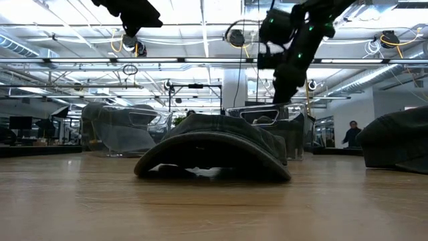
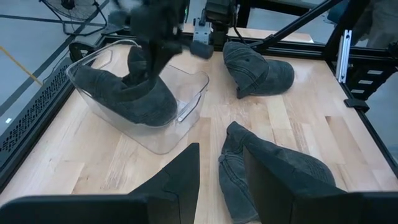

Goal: Pick & Place hat
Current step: Put the left black cap into the right transparent bin

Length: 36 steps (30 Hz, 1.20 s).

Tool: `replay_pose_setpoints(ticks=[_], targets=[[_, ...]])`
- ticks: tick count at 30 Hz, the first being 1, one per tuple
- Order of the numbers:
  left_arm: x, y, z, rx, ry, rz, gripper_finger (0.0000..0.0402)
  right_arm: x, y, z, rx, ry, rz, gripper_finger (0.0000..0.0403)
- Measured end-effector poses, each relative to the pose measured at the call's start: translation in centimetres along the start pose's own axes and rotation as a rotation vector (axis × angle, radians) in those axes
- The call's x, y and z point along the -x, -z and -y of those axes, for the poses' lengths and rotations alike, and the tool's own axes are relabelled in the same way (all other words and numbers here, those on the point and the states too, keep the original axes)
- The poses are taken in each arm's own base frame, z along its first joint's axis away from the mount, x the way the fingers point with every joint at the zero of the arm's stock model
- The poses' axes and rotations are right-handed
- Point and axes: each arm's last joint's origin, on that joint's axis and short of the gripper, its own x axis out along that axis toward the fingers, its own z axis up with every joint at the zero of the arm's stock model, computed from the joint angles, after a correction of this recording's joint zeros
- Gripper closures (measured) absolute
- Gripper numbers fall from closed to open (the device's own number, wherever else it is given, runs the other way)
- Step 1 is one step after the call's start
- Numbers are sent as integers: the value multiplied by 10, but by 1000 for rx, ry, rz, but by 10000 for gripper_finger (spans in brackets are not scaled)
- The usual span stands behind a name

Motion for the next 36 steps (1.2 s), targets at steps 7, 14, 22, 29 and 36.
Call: replay_pose_setpoints(ticks=[7, 14, 22, 29, 36], targets=[[0, 0, 0, 0, 0, 0, 270, -42, 7, 3, 5, -2, -141, 403], [0, 0, 0, 0, 0, 1, 270, -66, 11, 7, -24, -8, -193, 403], [0, 0, 0, -1, 0, 5, 270, -15, -5, 7, 23, 124, 9, 403], [0, -1, 0, -1, 0, 6, 270, -22, 6, 27, -55, 77, -18, 403], [0, -1, 0, -1, 0, 6, 270, -48, 37, 25, -134, -42, -55, 403]])
